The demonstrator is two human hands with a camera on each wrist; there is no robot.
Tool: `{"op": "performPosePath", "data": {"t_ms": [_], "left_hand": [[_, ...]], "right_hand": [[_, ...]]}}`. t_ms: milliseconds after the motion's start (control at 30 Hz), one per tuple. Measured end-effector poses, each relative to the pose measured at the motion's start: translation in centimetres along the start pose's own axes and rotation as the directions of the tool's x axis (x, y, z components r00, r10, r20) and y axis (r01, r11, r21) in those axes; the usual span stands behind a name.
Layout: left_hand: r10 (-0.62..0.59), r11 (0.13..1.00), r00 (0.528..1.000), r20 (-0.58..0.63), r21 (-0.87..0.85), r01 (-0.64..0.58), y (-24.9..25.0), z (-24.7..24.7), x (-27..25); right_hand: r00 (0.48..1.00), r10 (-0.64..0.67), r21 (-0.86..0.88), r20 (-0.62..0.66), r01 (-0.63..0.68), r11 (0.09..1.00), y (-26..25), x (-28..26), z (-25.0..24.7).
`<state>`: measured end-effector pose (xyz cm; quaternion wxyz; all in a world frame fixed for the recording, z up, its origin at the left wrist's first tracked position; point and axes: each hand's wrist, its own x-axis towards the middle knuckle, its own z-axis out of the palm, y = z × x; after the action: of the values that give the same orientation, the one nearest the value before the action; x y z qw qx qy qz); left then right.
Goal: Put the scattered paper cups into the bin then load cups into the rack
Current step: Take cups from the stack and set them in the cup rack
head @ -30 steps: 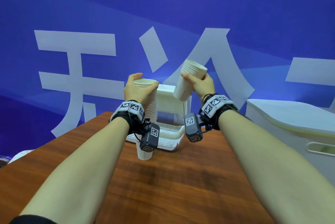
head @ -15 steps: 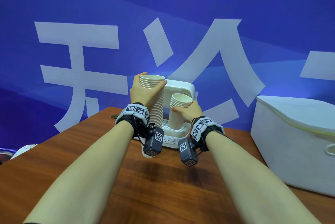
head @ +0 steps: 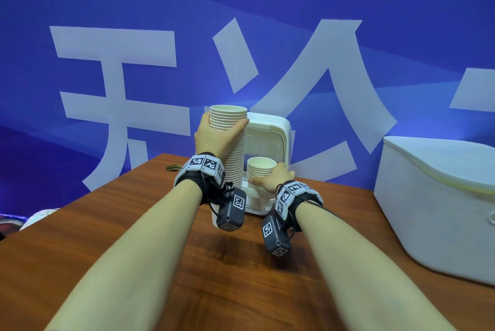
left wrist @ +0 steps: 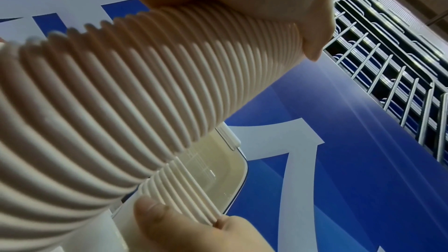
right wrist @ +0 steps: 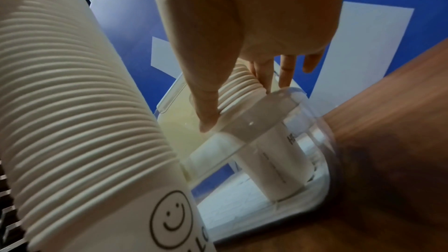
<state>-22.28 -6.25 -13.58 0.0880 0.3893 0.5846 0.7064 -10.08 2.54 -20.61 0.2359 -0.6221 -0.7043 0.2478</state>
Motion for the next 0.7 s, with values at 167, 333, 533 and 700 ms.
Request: {"op": "performPosePath", "data": {"t_ms": [167, 333, 533, 700], "left_hand": [[-0.02, 1.0, 1.0, 0.016, 0.01, 0.02, 0.0, 0.1, -0.2], [-0.009, 0.999, 0.999, 0.034, 0.036, 0.008, -0.4, 0.0, -0.5], [0.015, 0.997, 0.994, 0.11, 0.073, -0.023, -0.3, -0.1, -1.9], [0.038, 0.997, 0.993, 0.109, 0.057, -0.045, 0.7, 0.2, -2.9]], "right_hand": [[1.0, 0.009, -0.089, 0.023, -0.007, 0.996, -0.4, 0.0, -0.8], [0.999, 0.013, -0.085, -0.043, -0.017, 0.996, -1.3, -0.9, -2.3], [0.926, -0.116, 0.332, -0.359, 0.242, 0.911, -2.8, -1.7, -5.3], [0.918, -0.32, 0.659, -0.235, 0.392, 0.642, -5.7, -3.9, -7.2]]}}
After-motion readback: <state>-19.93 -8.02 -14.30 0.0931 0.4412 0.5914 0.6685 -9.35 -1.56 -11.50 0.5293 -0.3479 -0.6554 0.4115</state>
